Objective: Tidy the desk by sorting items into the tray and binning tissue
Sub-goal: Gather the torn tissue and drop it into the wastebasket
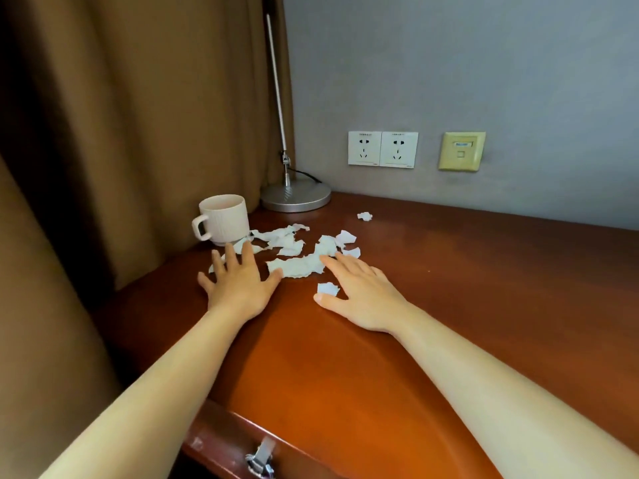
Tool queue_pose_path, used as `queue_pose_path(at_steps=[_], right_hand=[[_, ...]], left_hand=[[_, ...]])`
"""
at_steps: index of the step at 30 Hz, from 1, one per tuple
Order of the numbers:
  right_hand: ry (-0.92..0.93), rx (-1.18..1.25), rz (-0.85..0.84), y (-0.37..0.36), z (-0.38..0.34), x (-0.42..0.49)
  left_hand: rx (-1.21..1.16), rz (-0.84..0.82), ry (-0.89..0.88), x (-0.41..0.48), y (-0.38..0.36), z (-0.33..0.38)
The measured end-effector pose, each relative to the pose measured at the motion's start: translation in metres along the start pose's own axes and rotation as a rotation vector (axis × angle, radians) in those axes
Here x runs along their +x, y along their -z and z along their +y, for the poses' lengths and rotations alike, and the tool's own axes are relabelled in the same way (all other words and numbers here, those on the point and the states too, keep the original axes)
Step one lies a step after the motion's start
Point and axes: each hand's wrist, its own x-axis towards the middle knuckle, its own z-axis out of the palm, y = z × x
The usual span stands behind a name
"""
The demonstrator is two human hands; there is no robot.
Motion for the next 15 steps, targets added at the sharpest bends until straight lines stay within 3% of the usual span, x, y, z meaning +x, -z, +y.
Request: queue_pose_path(at_steps=[8, 15], right_hand=[[0.033, 0.003, 0.063, -0.006, -0.007, 0.033], [0.011, 0.051, 0.222, -0.007, -0.001, 0.044]], left_hand=[[-0.018, 0.028, -0.101, 0.031, -0.006, -0.003], [-0.239, 0.03, -0.235, 0.033, -0.008, -0.002]])
